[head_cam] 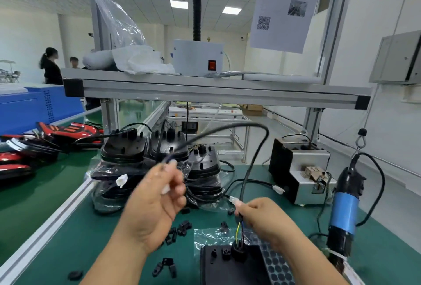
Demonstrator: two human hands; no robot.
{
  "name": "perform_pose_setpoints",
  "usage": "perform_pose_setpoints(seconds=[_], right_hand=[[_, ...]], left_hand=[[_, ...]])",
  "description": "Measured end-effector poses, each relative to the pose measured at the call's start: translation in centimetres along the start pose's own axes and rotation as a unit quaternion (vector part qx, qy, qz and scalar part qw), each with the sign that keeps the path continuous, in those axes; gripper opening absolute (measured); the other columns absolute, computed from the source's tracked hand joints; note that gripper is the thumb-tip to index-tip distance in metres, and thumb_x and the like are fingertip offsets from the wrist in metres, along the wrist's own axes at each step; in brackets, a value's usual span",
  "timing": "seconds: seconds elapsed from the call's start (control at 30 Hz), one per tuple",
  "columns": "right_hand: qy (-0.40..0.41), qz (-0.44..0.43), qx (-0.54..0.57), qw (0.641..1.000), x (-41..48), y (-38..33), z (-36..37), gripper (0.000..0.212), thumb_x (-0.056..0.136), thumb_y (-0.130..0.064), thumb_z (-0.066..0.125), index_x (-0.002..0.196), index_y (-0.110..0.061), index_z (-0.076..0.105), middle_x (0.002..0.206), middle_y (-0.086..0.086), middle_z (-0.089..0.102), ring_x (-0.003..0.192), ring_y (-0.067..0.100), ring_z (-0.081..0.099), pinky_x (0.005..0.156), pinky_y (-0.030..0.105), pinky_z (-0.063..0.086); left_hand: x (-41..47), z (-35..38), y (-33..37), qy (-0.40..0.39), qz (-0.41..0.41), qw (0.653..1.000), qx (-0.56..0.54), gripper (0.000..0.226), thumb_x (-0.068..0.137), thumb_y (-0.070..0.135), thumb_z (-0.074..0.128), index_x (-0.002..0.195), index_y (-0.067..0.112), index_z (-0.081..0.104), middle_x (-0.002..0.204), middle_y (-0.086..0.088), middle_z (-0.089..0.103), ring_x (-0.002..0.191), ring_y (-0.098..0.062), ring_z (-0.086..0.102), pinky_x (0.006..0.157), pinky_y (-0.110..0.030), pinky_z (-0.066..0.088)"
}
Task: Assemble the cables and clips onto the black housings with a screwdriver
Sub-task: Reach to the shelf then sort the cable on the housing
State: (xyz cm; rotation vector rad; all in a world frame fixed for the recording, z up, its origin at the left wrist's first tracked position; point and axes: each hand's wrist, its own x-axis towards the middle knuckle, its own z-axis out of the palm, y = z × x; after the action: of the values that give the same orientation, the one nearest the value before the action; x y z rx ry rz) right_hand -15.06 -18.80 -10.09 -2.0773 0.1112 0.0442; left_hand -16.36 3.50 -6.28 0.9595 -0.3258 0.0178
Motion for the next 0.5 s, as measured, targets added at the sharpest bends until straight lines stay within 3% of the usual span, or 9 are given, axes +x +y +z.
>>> perform_pose_setpoints(seconds=[0.03,0.07,0.13,0.23,0.27,0.33,0.4,0.5], right_hand=[[-0.015,0.007,0.048,0.999,0.3,0.5,0.3,0.045,0.092,-0.043,0.059,0.075,-0.002,0.06,0.039,-0.013,0.037,0.033,0.004,0.03,0.037,0.017,0.025],[-0.021,-0.002,0.105,0.994,0.6,0.7,0.4,0.038,0.092,-0.039,0.06,0.077,-0.004,0.065,0.043,-0.01,0.036,0.037,0.008,0.026,0.038,0.019,0.023],[-0.021,-0.04,0.173,0.984,0.6,1.0,0.7,0.029,0.091,-0.032,0.064,0.074,-0.009,0.067,0.047,-0.004,0.038,0.042,0.011,0.027,0.04,0.02,0.023],[0.017,-0.113,0.17,0.979,0.0,1.0,0.9,0.033,0.088,-0.026,0.068,0.062,-0.009,0.059,0.05,0.004,0.048,0.047,0.016,0.039,0.045,0.023,0.034],[0.036,-0.136,0.153,0.978,-0.2,0.9,1.0,0.034,0.088,-0.025,0.069,0.062,-0.006,0.057,0.052,0.006,0.052,0.05,0.017,0.044,0.048,0.026,0.038],[0.069,-0.164,0.127,0.976,-0.7,0.6,1.1,0.029,0.087,-0.021,0.069,0.067,-0.003,0.059,0.054,0.006,0.054,0.052,0.016,0.048,0.053,0.03,0.042],[0.094,-0.19,0.086,0.973,-1.2,0.5,1.2,0.026,0.086,-0.022,0.069,0.07,-0.003,0.06,0.054,0.003,0.052,0.053,0.015,0.046,0.056,0.032,0.042],[0.113,-0.219,0.035,0.968,-2.1,0.3,1.5,0.025,0.084,-0.024,0.071,0.071,-0.004,0.061,0.053,-0.003,0.049,0.054,0.01,0.042,0.056,0.028,0.04]], left_hand=[[0.1,0.4,-1.4,0.018,-0.027,0.999,0.031,0.008,0.085,0.023,0.059,0.081,0.018,0.053,0.074,-0.001,0.06,0.06,-0.009,0.053,0.053,-0.021,0.044],[0.1,0.8,-2.8,0.031,-0.054,0.995,0.072,0.011,0.085,0.019,0.063,0.085,0.018,0.052,0.079,-0.002,0.062,0.064,-0.01,0.057,0.056,-0.022,0.044],[-0.1,1.5,-5.4,0.029,-0.092,0.982,0.161,0.035,0.073,0.009,0.077,0.089,0.017,0.046,0.09,-0.005,0.067,0.075,-0.014,0.061,0.065,-0.026,0.047],[-0.9,2.2,-8.3,-0.037,-0.116,0.94,0.32,0.058,0.055,0.023,0.078,0.099,0.023,0.04,0.108,-0.001,0.068,0.089,-0.008,0.061,0.078,-0.023,0.051],[-1.0,2.4,-9.1,-0.055,-0.108,0.914,0.387,0.06,0.055,0.03,0.079,0.098,0.028,0.038,0.104,0.005,0.068,0.087,-0.003,0.06,0.076,-0.018,0.048],[-1.2,2.7,-10.1,-0.046,-0.079,0.878,0.469,0.058,0.058,0.039,0.079,0.097,0.032,0.037,0.092,0.009,0.067,0.081,-0.004,0.061,0.073,-0.022,0.048],[-1.3,2.8,-10.8,-0.024,-0.064,0.869,0.489,0.055,0.062,0.038,0.078,0.099,0.033,0.039,0.083,0.009,0.067,0.078,-0.009,0.063,0.074,-0.029,0.051],[-1.4,2.8,-11.2,-0.018,-0.045,0.863,0.502,0.051,0.067,0.035,0.076,0.102,0.036,0.039,0.074,0.018,0.066,0.07,0.001,0.061,0.063,-0.019,0.048]])
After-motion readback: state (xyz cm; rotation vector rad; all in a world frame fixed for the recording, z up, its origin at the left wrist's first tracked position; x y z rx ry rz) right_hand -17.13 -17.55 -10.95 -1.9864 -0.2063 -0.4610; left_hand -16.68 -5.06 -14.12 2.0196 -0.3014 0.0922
